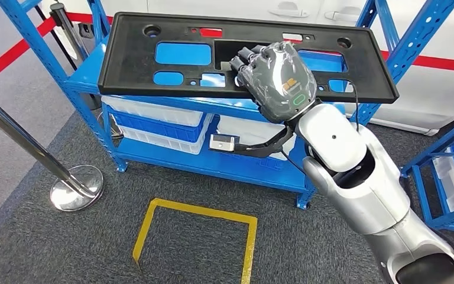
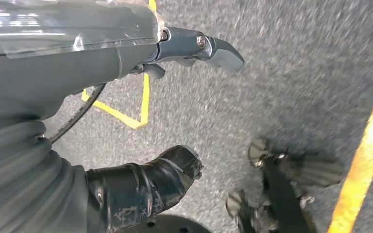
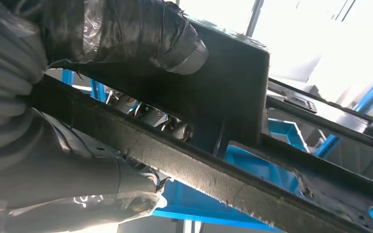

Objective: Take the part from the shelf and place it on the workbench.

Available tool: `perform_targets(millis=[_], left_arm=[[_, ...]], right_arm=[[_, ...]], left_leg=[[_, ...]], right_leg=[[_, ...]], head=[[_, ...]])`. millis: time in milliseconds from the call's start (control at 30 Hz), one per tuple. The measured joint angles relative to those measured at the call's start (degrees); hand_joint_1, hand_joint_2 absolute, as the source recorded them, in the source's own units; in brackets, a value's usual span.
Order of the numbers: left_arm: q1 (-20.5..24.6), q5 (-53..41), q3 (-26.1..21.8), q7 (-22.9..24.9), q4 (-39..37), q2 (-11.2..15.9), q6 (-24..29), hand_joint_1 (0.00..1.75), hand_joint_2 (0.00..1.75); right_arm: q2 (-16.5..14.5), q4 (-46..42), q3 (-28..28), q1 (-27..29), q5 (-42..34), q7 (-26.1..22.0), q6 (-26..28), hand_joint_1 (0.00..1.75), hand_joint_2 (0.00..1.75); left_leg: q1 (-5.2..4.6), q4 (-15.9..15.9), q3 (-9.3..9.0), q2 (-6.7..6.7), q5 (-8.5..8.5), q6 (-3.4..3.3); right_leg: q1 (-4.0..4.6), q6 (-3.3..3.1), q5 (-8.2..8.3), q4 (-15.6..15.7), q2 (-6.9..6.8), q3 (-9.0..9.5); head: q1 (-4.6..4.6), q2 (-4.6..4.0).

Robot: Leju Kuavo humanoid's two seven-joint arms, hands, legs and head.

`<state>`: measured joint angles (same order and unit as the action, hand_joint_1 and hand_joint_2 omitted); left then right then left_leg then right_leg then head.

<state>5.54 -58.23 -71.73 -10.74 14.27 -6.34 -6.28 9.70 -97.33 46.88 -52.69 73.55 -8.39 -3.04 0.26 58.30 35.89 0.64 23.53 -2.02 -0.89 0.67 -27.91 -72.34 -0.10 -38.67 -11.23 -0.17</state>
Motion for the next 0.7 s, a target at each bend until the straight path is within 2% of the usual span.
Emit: perform_targets(millis=[67, 100, 133, 200, 233, 267, 300, 333, 367, 400, 433, 467, 500, 533, 567, 600, 633, 700], left_arm=[[0.0, 0.0, 0.0, 0.0, 0.0, 0.0, 0.0, 0.0, 1.75], [0.0, 0.0, 0.0, 0.0, 0.0, -0.1, 0.0, 0.0, 1.75], [-0.1, 0.0, -0.1, 0.0, 0.0, -0.1, 0.0, 0.0, 1.75], [-0.1, 0.0, -0.2, 0.1, 0.0, 0.0, 0.0, 0.0, 1.75], [-0.2, 0.0, -0.3, 0.1, 0.0, 0.0, 0.0, 0.0, 1.75], [-0.2, 0.0, -0.3, 0.1, 0.0, 0.1, 0.0, 0.0, 1.75], [-0.3, -0.1, -0.3, 0.2, 0.0, 0.1, 0.0, 0.0, 1.75], [-0.3, -0.1, -0.3, 0.2, 0.0, 0.1, 0.0, 0.0, 1.75], [-0.3, -0.1, -0.3, 0.2, 0.0, 0.1, 0.0, 0.0, 1.75], [-0.3, -0.1, -0.3, 0.3, 0.0, 0.1, 0.0, 0.0, 1.75], [-0.3, -0.1, -0.3, 0.3, 0.0, 0.2, 0.0, 0.0, 1.75], [-0.3, -0.1, -0.3, 0.3, 0.0, 0.2, 0.1, 0.0, 1.75], [-0.3, -0.2, -0.3, 0.3, 0.0, 0.3, 0.1, 0.0, 1.75], [-0.2, -0.3, -0.3, 0.4, 0.0, 0.4, 0.2, 0.0, 1.75], [-0.2, -0.4, -0.3, 0.4, 0.0, 0.5, 0.2, 0.0, 1.75], [-0.2, -0.4, -0.3, 0.4, 0.0, 0.5, 0.2, 0.0, 1.75], [-0.2, -0.5, -0.3, 0.5, 0.0, 0.6, 0.3, 0.0, 1.75], [-0.3, -0.5, -0.3, 0.5, 0.0, 0.6, 0.3, 0.0, 1.75]], right_arm=[[-0.2, 0.0, 0.0, 0.0, 0.0, 0.1, 0.0, 1.75, 1.75], [-0.3, 0.0, 0.0, -0.1, 0.1, 0.2, 0.0, 1.75, 1.75], [-0.4, 0.0, 0.0, -0.1, 0.1, 0.3, 0.0, 1.75, 1.75], [-0.4, 0.2, 0.0, -0.1, 0.1, 0.4, 0.0, 1.75, 1.75], [-0.5, 0.2, 0.0, -0.2, 0.2, 0.6, 0.0, 1.75, 1.75], [-0.5, 0.3, 0.0, -0.1, 0.2, 0.7, -0.1, 1.75, 1.75], [-0.6, 0.3, 0.0, -0.1, 0.2, 0.8, -0.1, 1.75, 1.75], [-0.6, 0.3, 0.0, -0.1, 0.2, 0.8, -0.1, 1.75, 1.75], [-0.7, 0.3, 0.1, -0.1, 0.2, 0.8, -0.1, 1.75, 1.75], [-0.7, 0.4, 0.1, -0.1, 0.2, 0.8, -0.1, 1.75, 1.75], [-0.7, 0.5, 0.1, -0.1, 0.2, 0.8, -0.1, 1.75, 1.75], [-0.7, 0.5, 0.2, 0.0, 0.2, 0.8, -0.1, 1.75, 1.75], [-0.7, 0.6, 0.2, 0.1, 0.2, 0.9, -0.1, 1.75, 1.75], [-0.7, 0.6, 0.2, 0.1, 0.2, 0.9, -0.1, 1.75, 1.75], [-0.7, 0.6, 0.2, 0.2, 0.2, 0.9, -0.1, 1.75, 1.75], [-0.7, 0.7, 0.2, 0.2, 0.2, 0.9, -0.1, 1.75, 1.75], [-0.7, 0.7, 0.1, 0.2, 0.2, 0.9, -0.1, 1.75, 1.75], [-0.7, 0.7, 0.1, 0.3, 0.2, 0.9, -0.1, 1.75, 1.75]], left_leg=[[-0.1, 0.8, 1.41, -0.06, -0.67, 0.49], [-0.12, 1.0, 1.76, -0.06, -1.07, 0.81], [-0.12, 1.0, 2.03, -0.07, -1.58, 1.15], [-0.03, 0.9, 2.42, -0.17, -2.19, 1.8], [0.02, 1.5, 2.92, -0.27, -1.29, 2.11], [0.1, 3.1, 3.59, -0.35, 0.64, 2.39], [0.29, 5.7, 4.41, -0.42, 3.47, 2.65], [0.39, 8.9, 5.23, -0.42, 6.34, 2.89], [0.52, 12.2, 5.76, -0.42, 8.41, 3.11], [0.62, 14.7, 5.82, -0.42, 9.17, 3.3], [0.69, 15.7, 5.23, -0.41, 8.57, 3.44], [0.77, 15.1, 3.8, -0.41, 6.99, 3.53], [0.85, 12.7, 1.48, -0.41, 5.31, 3.58], [0.9, 9.1, -1.2, -0.44, 4.83, 3.58], [0.8, 5.3, -3.79, -0.56, 5.07, 3.43], [0.67, 2.5, -5.41, -0.72, 5.62, 3.15], [0.49, 0.8, -6.17, -0.89, 6.27, 2.85], [0.44, 0.3, -5.87, -0.97, 5.46, 1.96]], right_leg=[[0.27, -0.44, -0.58, 7.6, 0.0, 5.67], [0.46, -0.65, -1.31, 10.3, 0.01, 7.33], [0.68, -0.85, -1.84, 11.8, 0.01, 7.96], [0.59, -1.43, -0.9, 12.5, -0.14, 7.36], [0.44, -1.85, -0.27, 12.6, -0.28, 6.87], [0.26, -2.28, 0.44, 12.8, -0.42, 6.27], [0.18, -2.61, 1.15, 12.9, -0.53, 5.59], [0.19, -2.81, 1.79, 12.9, -0.53, 4.77], [0.2, -2.86, 2.45, 12.8, -0.54, 3.91], [0.22, -2.79, 3.12, 12.8, -0.54, 2.97], [0.2, -2.68, 3.77, 12.6, -0.54, 1.99], [0.16, -2.51, 4.42, 12.4, -0.55, 0.98], [0.1, -2.31, 5.04, 12.2, -0.55, 0.02], [0.07, -2.05, 5.62, 12.0, -0.54, -0.82], [0.07, -1.73, 6.16, 11.9, -0.53, -1.45], [0.09, -1.4, 6.72, 11.9, -0.54, -1.72], [0.12, -1.06, 7.28, 12.1, -0.55, -1.8], [0.14, -0.41, 8.18, 12.5, -0.5, -1.77]], head=[[-0.01, 0.0], [-0.01, 0.0], [-0.02, 0.0], [-0.02, 0.0], [-0.02, 0.0], [-0.02, 0.0], [-0.02, 0.0], [-0.02, 0.0], [-0.03, 0.0], [-0.02, 0.0], [-0.02, 0.0], [-0.02, 0.0], [-0.02, 0.0], [-0.03, 0.0], [-0.02, 0.0], [-0.02, 0.0], [-0.02, 0.0], [-0.01, 0.0]])
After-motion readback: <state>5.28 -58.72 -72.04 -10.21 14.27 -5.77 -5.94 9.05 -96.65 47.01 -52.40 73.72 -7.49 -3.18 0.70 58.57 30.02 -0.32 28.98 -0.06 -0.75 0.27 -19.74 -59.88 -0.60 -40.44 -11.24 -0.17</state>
